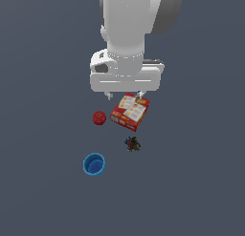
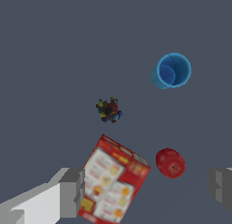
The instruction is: Pick up a designated object from a clutter of objects.
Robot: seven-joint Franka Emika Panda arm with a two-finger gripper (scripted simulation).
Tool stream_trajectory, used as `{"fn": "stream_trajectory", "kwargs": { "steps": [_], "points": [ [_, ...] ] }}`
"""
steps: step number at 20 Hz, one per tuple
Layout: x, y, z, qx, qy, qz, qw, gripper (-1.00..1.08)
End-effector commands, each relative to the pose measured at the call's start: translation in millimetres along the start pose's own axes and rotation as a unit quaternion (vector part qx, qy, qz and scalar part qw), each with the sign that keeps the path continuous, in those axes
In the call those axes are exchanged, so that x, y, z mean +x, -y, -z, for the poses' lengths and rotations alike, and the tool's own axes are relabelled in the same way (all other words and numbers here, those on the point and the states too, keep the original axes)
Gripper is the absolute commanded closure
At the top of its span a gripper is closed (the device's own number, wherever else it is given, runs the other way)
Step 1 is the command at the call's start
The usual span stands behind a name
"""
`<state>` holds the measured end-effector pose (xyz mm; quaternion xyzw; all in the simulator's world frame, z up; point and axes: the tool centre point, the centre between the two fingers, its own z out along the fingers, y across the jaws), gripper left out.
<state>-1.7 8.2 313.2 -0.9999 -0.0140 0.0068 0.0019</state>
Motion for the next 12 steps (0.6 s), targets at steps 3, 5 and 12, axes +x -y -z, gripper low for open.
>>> {"fn": "stream_trajectory", "kwargs": {
  "steps": [3, 5, 12],
  "points": [
    [0.4, 1.6, -0.3, -0.001, 0.001, 0.002, 1.0000, -0.92],
    [1.3, 6.3, -1.1, -0.004, 0.002, 0.006, 1.0000, -0.92],
    [1.9, 16.9, 0.7, -0.010, 0.007, 0.013, 0.9998, -0.92]
  ]
}}
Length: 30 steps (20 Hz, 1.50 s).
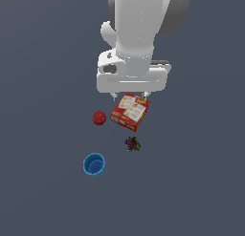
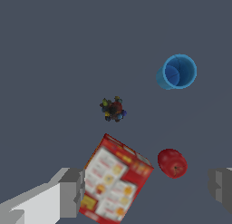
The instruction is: Pick up a designated object from a clutter of objects.
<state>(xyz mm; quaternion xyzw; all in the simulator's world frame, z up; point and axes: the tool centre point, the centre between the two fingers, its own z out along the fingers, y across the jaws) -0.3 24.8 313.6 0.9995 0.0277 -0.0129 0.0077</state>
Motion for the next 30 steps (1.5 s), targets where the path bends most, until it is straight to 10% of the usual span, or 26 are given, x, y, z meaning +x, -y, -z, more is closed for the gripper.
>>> {"fn": "stream_trajectory", "kwargs": {
  "steps": [1, 30],
  "points": [
    [0.1, -0.3, 0.0, 0.000, 0.000, 0.000, 1.0000, -0.92],
    [43.5, 23.7, -207.7, 0.004, -0.012, 0.136, 0.9906, -0.92]
  ]
}}
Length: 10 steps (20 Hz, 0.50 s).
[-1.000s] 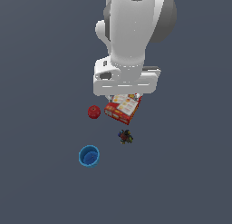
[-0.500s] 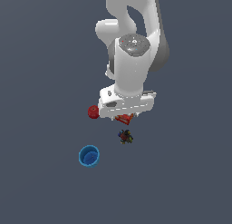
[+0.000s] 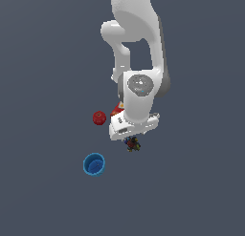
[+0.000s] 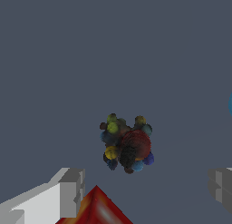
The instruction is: Pick up a designated object from a clutter of objects.
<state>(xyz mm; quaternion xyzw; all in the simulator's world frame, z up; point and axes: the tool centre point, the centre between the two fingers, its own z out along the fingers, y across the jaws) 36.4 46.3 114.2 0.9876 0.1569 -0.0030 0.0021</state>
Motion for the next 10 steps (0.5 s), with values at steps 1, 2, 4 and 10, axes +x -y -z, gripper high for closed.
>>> {"fn": "stream_trajectory", "kwargs": {
  "steps": [1, 2, 4, 10],
  "points": [
    [0.5, 1.8, -14.9, 0.001, -0.002, 0.010, 0.9999, -0.92],
    [0.5, 2.5, -19.5, 0.001, -0.002, 0.013, 0.9999, -0.92],
    [0.2, 3.5, -26.8, 0.001, -0.003, 0.018, 0.9998, -0.92],
    [-0.4, 4.5, -33.2, 0.002, -0.003, 0.022, 0.9998, -0.92]
  ]
}}
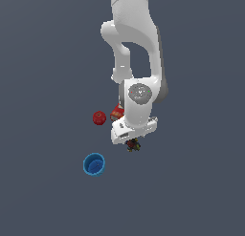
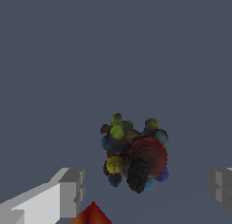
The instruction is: Pick up a designated object from a clutter of objects.
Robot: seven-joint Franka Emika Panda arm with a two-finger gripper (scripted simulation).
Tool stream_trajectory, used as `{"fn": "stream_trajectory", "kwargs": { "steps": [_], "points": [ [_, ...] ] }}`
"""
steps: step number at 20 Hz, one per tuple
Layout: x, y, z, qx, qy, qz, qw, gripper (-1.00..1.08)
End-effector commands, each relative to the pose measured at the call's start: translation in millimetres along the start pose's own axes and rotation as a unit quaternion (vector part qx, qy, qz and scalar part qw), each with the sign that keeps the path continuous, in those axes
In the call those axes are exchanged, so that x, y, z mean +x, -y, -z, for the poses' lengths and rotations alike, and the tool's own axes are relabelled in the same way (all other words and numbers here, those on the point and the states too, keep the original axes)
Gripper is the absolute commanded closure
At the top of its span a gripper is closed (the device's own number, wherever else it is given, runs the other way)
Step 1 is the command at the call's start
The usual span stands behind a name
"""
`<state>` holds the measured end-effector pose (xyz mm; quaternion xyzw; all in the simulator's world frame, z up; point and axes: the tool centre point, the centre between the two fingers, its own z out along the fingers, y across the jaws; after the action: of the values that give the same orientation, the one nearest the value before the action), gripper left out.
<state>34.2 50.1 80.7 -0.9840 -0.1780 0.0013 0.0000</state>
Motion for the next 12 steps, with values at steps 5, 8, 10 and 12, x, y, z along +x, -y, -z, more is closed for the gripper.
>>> {"fn": "stream_trajectory", "kwargs": {
  "steps": [5, 8, 10, 12],
  "points": [
    [0.0, -0.1, -8.3, 0.000, 0.000, 0.000, 1.0000, -0.92],
    [-0.3, 0.3, -21.2, 0.000, -0.001, 0.001, 1.0000, -0.92],
    [-0.5, 0.5, -32.1, 0.000, -0.001, 0.001, 1.0000, -0.92],
    [-0.6, 0.3, -41.0, 0.000, -0.001, 0.001, 1.0000, -0.92]
  ]
}}
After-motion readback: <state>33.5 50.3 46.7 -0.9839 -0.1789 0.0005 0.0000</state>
